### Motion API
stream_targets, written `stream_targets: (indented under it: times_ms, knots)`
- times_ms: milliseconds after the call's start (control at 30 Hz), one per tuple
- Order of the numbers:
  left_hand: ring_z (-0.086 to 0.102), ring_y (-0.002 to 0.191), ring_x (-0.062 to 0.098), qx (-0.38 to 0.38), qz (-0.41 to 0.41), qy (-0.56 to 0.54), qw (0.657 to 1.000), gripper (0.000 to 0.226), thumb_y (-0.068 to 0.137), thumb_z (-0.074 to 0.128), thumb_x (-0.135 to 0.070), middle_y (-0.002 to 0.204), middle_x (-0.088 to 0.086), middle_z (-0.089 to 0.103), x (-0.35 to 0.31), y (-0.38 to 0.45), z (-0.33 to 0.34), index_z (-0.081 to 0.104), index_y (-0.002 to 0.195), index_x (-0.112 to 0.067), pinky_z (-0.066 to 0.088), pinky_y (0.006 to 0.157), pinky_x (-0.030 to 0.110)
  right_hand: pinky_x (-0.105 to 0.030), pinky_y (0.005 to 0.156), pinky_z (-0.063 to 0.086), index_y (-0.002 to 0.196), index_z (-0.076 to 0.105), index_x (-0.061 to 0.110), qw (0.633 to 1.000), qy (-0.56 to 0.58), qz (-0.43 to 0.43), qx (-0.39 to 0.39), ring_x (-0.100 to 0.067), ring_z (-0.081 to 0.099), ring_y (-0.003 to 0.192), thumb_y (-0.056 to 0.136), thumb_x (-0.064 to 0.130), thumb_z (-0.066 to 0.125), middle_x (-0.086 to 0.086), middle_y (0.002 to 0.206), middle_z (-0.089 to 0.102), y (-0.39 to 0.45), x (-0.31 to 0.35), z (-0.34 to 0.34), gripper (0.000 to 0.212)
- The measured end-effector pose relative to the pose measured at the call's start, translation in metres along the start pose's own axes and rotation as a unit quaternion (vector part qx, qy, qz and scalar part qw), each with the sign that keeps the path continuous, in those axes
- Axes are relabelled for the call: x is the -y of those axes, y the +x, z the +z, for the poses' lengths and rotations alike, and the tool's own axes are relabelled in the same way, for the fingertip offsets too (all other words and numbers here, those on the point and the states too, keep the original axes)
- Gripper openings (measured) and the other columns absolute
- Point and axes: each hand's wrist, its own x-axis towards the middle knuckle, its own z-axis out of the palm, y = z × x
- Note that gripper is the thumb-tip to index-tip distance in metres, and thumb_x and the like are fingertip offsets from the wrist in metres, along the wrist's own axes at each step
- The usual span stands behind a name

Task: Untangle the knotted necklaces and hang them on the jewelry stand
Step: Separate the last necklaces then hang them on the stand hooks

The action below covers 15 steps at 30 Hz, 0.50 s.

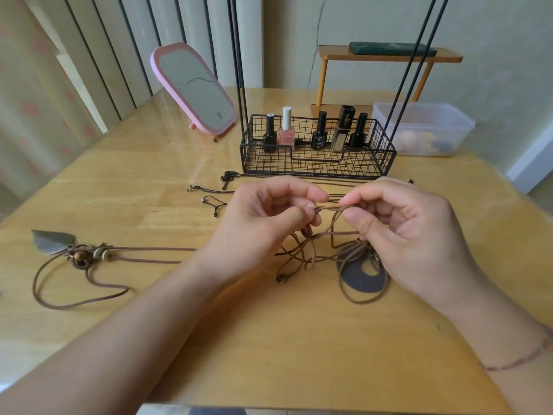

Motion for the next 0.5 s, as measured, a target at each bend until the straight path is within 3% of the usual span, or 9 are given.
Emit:
stream_targets:
  times_ms: [100,200,333,500]
  knots:
    - [0.053,0.064,0.01,-0.021,-0.006,0.039,0.999,0.024,0.089,0.051,-0.008,0.066,-0.004,0.06,-0.0001,0.0014,0.0006,0.073,0.092,-0.017,0.046,0.062,0.022,-0.018,0.06,0.047,0.09,0.068,0.027,1.0,0.019,0.013,0.01,-0.01,0.061,0.064,0.09,0.019,0.063,0.016,0.075,0.063,-0.0003,0.0022,-0.0003,0.009]
    - [0.043,0.063,0.022,-0.048,-0.021,0.046,0.998,0.033,0.086,0.045,-0.01,0.068,0.003,0.059,-0.0004,0.0031,0.0019,0.076,0.082,-0.021,0.036,0.059,0.029,-0.024,0.052,0.044,0.09,0.06,0.025,0.996,0.05,0.05,0.051,-0.009,0.052,0.054,0.097,0.026,0.053,0.002,0.066,0.058,-0.0005,0.0018,-0.0012,0.01]
    - [0.046,0.057,0.001,-0.011,-0.025,0.065,0.997,0.023,0.087,0.05,-0.012,0.064,-0.012,0.06,-0.0056,0.0011,0.0031,0.073,0.082,-0.014,0.036,0.056,0.014,-0.026,0.048,0.038,0.088,0.049,0.031,0.988,0.083,0.079,0.101,-0.013,0.044,0.049,0.103,0.036,0.042,0.002,0.059,0.05,-0.0001,-0.0014,-0.0012,0.017]
    - [0.034,0.05,0.007,0.02,-0.04,0.114,0.992,0.009,0.089,0.07,-0.01,0.056,-0.003,0.046,-0.0043,-0.0029,0.0026,0.071,0.08,-0.011,0.027,0.049,0.016,-0.023,0.048,0.038,0.096,0.058,0.026,0.984,0.16,0.073,0.039,-0.015,0.041,0.05,0.093,0.03,0.061,0.002,0.055,0.05,0.003,-0.0025,-0.0047,0.006]
